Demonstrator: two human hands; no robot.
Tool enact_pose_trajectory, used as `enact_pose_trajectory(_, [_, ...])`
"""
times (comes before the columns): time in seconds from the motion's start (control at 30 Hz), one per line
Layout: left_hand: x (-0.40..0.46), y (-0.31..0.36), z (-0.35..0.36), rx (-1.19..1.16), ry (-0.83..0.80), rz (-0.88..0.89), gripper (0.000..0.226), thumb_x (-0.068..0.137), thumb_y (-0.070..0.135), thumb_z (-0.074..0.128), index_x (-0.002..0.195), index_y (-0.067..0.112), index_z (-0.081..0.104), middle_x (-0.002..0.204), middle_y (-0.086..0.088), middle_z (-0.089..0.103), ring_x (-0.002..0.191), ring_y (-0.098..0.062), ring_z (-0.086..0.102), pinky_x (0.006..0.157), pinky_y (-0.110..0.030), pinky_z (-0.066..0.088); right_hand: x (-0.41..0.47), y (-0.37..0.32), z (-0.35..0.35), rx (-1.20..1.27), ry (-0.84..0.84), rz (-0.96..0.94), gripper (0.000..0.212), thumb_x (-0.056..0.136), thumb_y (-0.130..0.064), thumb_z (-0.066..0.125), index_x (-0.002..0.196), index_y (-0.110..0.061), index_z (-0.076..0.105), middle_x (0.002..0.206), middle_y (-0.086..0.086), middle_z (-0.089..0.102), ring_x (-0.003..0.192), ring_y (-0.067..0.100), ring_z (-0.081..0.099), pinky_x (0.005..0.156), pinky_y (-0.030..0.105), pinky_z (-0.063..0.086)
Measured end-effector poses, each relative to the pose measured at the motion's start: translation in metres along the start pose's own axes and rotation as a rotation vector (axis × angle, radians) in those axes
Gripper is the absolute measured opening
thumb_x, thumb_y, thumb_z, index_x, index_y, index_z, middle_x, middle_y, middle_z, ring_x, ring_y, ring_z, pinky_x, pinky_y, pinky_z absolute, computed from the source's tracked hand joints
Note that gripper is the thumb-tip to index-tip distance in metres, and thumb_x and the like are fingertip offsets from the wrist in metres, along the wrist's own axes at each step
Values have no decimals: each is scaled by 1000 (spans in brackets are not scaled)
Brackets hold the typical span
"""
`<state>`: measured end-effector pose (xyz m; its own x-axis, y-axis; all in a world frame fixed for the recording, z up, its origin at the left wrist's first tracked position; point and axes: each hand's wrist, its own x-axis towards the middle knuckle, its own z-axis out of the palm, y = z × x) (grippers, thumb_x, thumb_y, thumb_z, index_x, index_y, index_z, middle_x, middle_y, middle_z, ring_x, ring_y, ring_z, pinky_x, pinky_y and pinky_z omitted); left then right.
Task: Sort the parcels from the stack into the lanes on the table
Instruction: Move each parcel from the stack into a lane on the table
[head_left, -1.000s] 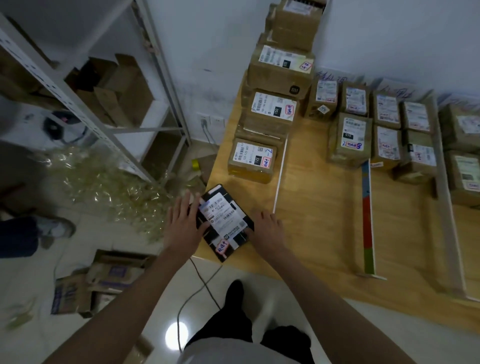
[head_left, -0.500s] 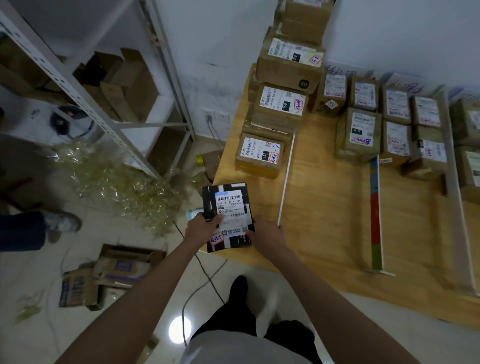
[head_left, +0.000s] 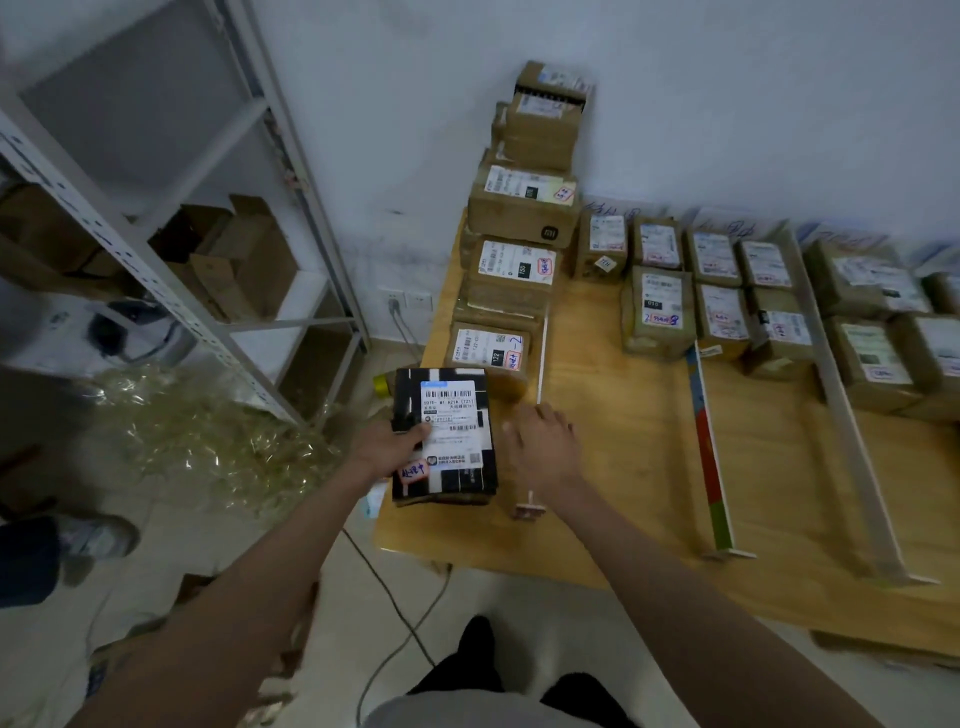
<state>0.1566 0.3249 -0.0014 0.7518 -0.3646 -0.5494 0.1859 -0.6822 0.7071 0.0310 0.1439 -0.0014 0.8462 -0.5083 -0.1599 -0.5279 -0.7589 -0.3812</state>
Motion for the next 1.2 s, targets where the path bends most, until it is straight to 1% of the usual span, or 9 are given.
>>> enact_pose_trajectory(0.1, [-8, 31, -8, 69, 0, 57, 26, 94, 43, 61, 84, 19, 63, 89, -5, 70, 85, -23, 68, 77, -34, 55, 7, 10, -31, -61, 120, -13, 39, 102, -35, 40, 136, -18, 50, 134, 4, 53, 123, 24, 48, 105, 40, 39])
enact_pose_trajectory(0.23, [-14, 65, -6, 12, -31, 121, 25, 92, 39, 64, 92, 14, 66, 90, -4, 73, 86, -21, 71, 82, -36, 56, 11, 29, -65, -106, 214, 24, 43, 101, -35, 41, 140, -18, 47, 144, 5, 47, 130, 25, 44, 110, 43, 35])
enact_pose_trajectory(0.43, [-17, 108, 26, 57, -88, 190, 39, 89, 48, 66, 99, 11, 70, 94, -7, 75, 87, -25, 71, 87, -43, 57, -12, 72, -103, -124, 324, 137, 43, 100, -37, 43, 140, -20, 45, 142, 5, 49, 132, 25, 43, 110, 41, 32])
enact_pose_trajectory(0.7, [-27, 154, 111, 131, -165, 233, 43, 88, 50, 67, 96, 8, 69, 94, -9, 74, 87, -26, 70, 87, -46, 57, -49, 153, -126, -104, 349, 260, 44, 100, -38, 42, 141, -22, 44, 143, 3, 48, 134, 25, 42, 110, 42, 32])
enact_pose_trajectory(0.8, [-37, 167, 150, 164, -203, 241, 39, 89, 49, 66, 95, 11, 67, 93, -8, 73, 88, -25, 70, 87, -43, 57, -65, 188, -137, -90, 353, 297, 45, 101, -38, 40, 143, -22, 42, 147, 3, 45, 137, 25, 38, 113, 43, 30])
enact_pose_trajectory(0.87, [-45, 176, 176, 195, -218, 243, 41, 90, 50, 65, 96, 10, 68, 91, -7, 72, 85, -23, 69, 84, -39, 57, -76, 213, -144, -73, 350, 322, 45, 101, -39, 40, 144, -23, 42, 148, 2, 43, 138, 25, 37, 113, 43, 30])
enact_pose_trajectory(0.97, [-55, 188, 218, 212, -231, 242, 45, 89, 52, 66, 96, 8, 71, 88, -6, 73, 81, -22, 70, 81, -39, 58, -94, 253, -153, -73, 348, 345, 46, 101, -40, 41, 144, -23, 42, 147, 2, 45, 137, 25, 39, 111, 43, 31])
enact_pose_trajectory(1.03, [-65, 195, 245, 217, -235, 235, 46, 88, 53, 66, 95, 7, 70, 86, -5, 72, 80, -21, 68, 74, -36, 57, -106, 280, -159, -77, 348, 348, 46, 101, -40, 42, 143, -22, 43, 146, 2, 47, 136, 26, 41, 111, 44, 31])
enact_pose_trajectory(1.2, [-84, 207, 313, 193, -229, 215, 49, 87, 53, 68, 98, 5, 71, 94, -9, 73, 86, -25, 70, 84, -42, 58, -131, 341, -174, -81, 333, 357, 46, 101, -39, 43, 144, -22, 43, 146, 2, 47, 135, 25, 41, 111, 43, 32])
